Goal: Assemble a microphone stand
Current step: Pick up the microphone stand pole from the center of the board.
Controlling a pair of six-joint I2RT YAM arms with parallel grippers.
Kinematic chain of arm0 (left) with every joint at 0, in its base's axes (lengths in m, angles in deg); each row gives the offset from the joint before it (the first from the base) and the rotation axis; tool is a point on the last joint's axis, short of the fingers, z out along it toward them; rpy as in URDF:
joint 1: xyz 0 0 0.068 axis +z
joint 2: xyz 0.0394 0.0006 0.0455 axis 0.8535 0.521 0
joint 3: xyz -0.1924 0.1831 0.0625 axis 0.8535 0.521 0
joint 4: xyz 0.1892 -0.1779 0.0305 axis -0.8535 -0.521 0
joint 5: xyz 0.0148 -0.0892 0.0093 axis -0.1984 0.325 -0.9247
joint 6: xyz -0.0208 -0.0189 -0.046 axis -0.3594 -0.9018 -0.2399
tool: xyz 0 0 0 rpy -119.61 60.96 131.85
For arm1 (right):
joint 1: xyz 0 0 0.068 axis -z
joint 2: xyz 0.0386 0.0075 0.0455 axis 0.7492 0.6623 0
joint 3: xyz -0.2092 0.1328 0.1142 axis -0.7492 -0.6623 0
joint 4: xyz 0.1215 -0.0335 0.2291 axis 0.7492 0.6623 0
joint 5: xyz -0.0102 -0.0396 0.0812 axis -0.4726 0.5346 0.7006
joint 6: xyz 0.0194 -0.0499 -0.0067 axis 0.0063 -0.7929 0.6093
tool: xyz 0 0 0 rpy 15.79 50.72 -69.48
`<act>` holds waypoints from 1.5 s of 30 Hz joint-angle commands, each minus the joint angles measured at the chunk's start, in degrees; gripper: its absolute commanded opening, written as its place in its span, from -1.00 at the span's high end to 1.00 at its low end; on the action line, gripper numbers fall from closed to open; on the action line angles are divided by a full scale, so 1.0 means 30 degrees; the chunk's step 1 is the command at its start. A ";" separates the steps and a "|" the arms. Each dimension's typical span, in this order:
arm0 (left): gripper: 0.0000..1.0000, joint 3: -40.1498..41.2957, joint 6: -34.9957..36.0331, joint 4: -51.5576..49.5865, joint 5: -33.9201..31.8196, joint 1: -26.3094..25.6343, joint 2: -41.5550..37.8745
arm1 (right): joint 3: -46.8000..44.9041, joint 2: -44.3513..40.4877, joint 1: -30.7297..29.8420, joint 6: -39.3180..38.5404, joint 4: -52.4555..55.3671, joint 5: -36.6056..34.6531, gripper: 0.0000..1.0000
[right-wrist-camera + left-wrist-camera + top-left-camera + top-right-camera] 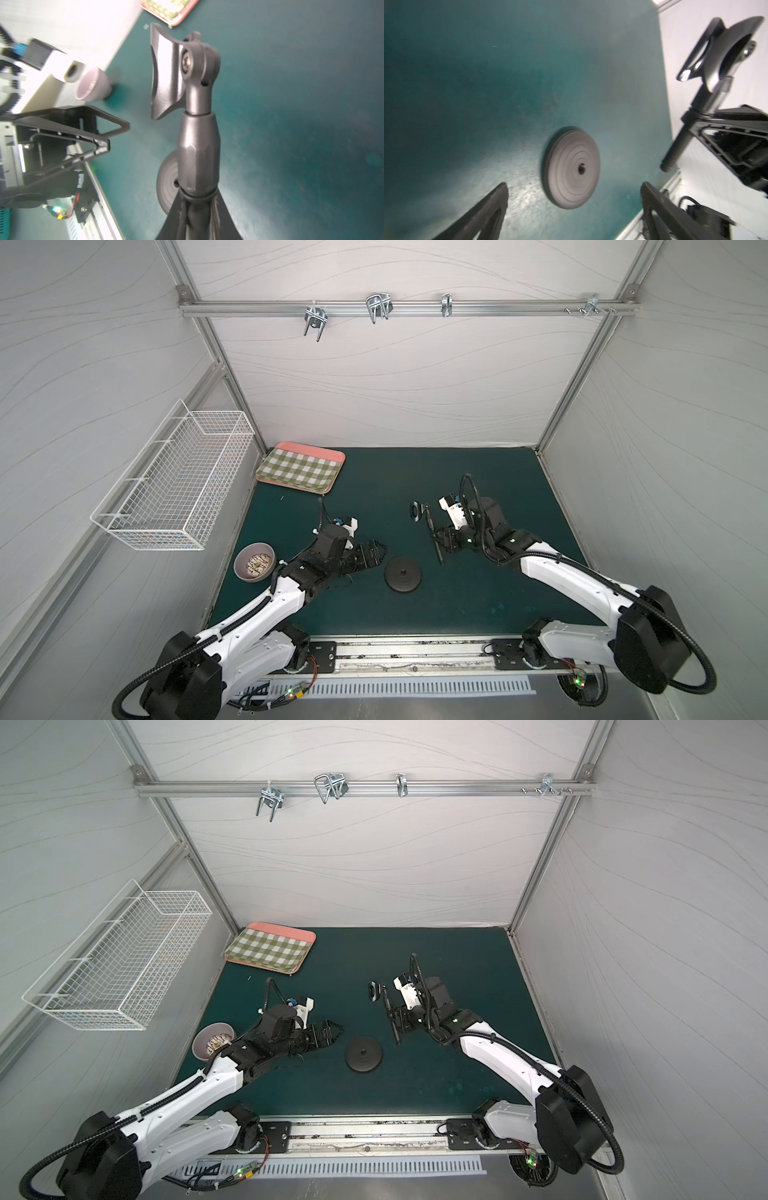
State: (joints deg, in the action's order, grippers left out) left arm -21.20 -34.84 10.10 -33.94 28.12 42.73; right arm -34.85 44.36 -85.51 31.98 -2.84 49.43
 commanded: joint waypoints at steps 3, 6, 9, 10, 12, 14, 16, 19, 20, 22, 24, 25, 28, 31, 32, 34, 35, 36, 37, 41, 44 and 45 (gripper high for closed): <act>-0.99 -0.1936 0.0501 0.1495 0.3419 -0.0054 -0.0247 | -0.1266 -0.0367 -0.0058 -0.0897 -0.5553 0.3057 0.77; -0.99 -0.2909 0.1186 0.0559 0.3585 -0.0061 -0.0408 | -0.2149 -0.0052 -0.0437 -0.2094 -0.7800 0.3751 0.74; -0.99 -0.3251 0.1328 0.0477 0.3673 -0.0062 -0.0439 | -0.3593 0.0802 -0.0631 -0.2276 -1.2288 0.4368 0.74; -0.99 -0.3363 0.1328 0.0456 0.3730 -0.0037 -0.0435 | -0.3995 0.1154 -0.0656 -0.2149 -1.3778 0.4488 0.74; -0.99 -0.3440 0.1345 0.0300 0.3726 -0.0011 -0.0558 | -0.4569 0.2297 -0.0811 -0.1996 -1.6847 0.4908 0.74; -0.99 -0.3475 0.1437 0.0077 0.3411 0.0005 -0.0903 | -0.4953 0.3483 -0.1062 -0.1952 -1.9485 0.5111 0.75; -0.99 -0.3416 0.1521 0.0001 0.3099 0.0090 -0.1436 | -0.5491 0.4688 -0.1422 -0.1987 -2.2659 0.5044 0.76; -0.99 -0.3466 0.1557 -0.0380 0.2546 0.0316 -0.2385 | -0.5891 0.6999 -0.1622 -0.1774 -2.7230 0.5129 0.77; -0.99 -0.3517 0.1654 -0.0643 0.2382 0.0371 -0.2673 | -0.5714 0.7569 -0.1673 -0.1869 -2.7443 0.5374 0.78; -0.99 -0.3614 0.1842 -0.1117 0.2087 0.0563 -0.3154 | -0.5319 0.8424 -0.2009 -0.2538 -2.7493 0.5771 0.78; -0.99 -0.3674 0.2041 -0.1480 0.1811 0.0804 -0.3664 | -0.5145 0.8830 -0.2531 -0.3380 -2.7494 0.5787 0.78; -0.99 -0.3722 0.2077 -0.1672 0.1676 0.0905 -0.3907 | -0.5108 0.8947 -0.2741 -0.3691 -2.7472 0.5770 0.77; -0.99 -0.3737 0.2266 -0.2154 0.1271 0.1242 -0.4514 | -0.5156 0.9308 -0.3158 -0.4558 -2.7489 0.5610 0.77; -0.99 -0.3766 0.2652 -0.2061 0.0799 0.1310 -0.4596 | -0.5028 0.9861 -0.3316 -0.5162 -2.7475 0.5888 0.76; -0.99 -0.3824 0.2787 -0.1948 0.0777 0.1327 -0.4474 | -0.4985 1.0014 -0.3371 -0.5329 -2.7477 0.5902 0.76; -0.99 -0.4034 0.3086 -0.1885 0.0885 0.1312 -0.3965 | -0.4925 1.0176 -0.3431 -0.5569 -2.7472 0.5895 0.76; -0.99 -0.4188 0.3269 -0.1894 0.0905 0.1314 -0.3645 | -0.4895 1.0267 -0.3431 -0.5697 -2.7471 0.5902 0.76; -0.99 -0.4345 0.3397 -0.1917 0.0876 0.1312 -0.3369 | -0.4895 1.0297 -0.3438 -0.5843 -2.7474 0.5902 0.76; -0.99 -0.4540 0.3505 -0.1932 0.0885 0.1312 -0.3184 | -0.4920 1.0311 -0.3459 -0.5962 -2.7473 0.5884 0.76; -0.99 -0.5421 0.4402 -0.2159 0.0573 0.1312 -0.2233 | -0.5012 1.0414 -0.3460 -0.6294 -2.7487 0.5784 0.76; -0.97 -0.6122 0.5061 -0.2859 0.0480 0.1312 -0.1510 | -0.5042 1.0504 -0.3461 -0.6568 -2.7489 0.5696 0.76; -0.95 -0.6318 0.5171 -0.3119 0.0607 0.1312 -0.1300 | -0.5073 1.0531 -0.3460 -0.6699 -2.7488 0.5600 0.76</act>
State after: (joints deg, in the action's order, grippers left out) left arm -36.44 -22.60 1.69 -31.51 31.94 37.74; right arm -50.53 75.09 -95.44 14.80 -81.48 65.93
